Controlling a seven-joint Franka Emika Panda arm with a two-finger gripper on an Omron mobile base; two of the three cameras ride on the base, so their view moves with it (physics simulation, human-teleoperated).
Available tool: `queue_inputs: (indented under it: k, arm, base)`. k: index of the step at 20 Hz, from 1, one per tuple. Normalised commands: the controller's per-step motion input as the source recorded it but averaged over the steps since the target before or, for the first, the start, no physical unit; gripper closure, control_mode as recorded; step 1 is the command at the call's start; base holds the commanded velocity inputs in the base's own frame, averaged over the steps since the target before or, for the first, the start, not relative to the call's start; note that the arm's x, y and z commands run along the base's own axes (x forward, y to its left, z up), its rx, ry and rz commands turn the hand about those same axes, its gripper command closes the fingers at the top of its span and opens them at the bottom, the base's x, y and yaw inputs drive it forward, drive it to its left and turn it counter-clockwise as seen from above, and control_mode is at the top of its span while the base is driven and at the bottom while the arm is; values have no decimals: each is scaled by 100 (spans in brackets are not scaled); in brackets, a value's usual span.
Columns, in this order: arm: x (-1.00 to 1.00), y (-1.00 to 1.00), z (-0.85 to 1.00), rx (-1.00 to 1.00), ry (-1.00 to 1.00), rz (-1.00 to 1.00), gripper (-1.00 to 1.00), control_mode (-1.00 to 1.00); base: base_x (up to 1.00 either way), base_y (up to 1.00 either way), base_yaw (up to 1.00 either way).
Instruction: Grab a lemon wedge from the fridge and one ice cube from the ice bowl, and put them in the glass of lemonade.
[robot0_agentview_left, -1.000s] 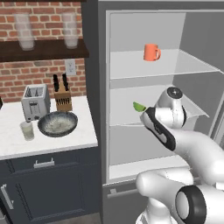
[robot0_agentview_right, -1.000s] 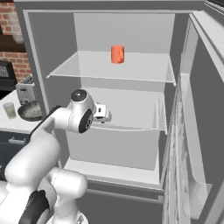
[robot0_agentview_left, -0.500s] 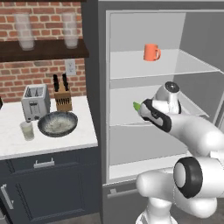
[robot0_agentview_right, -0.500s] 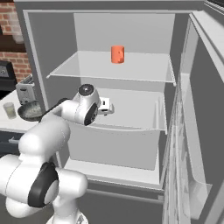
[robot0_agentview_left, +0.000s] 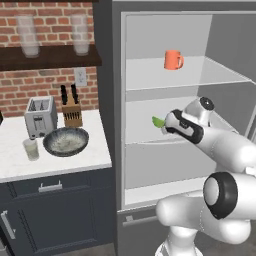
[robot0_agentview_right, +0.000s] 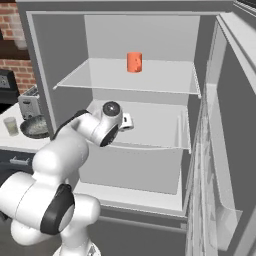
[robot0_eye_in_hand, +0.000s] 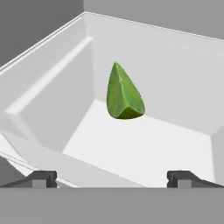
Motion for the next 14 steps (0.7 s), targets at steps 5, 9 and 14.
queue_inputs:
  k: [5, 9, 14]
  arm:
    - [10, 0, 39, 0, 0, 12, -100, -100]
    - [32, 3, 23, 0, 0, 6, -100, -100]
    - [36, 5, -9, 0, -2, 2, -100, -100]
  base:
    - [0, 0, 0]
    - [0, 0, 0]
    - [0, 0, 0]
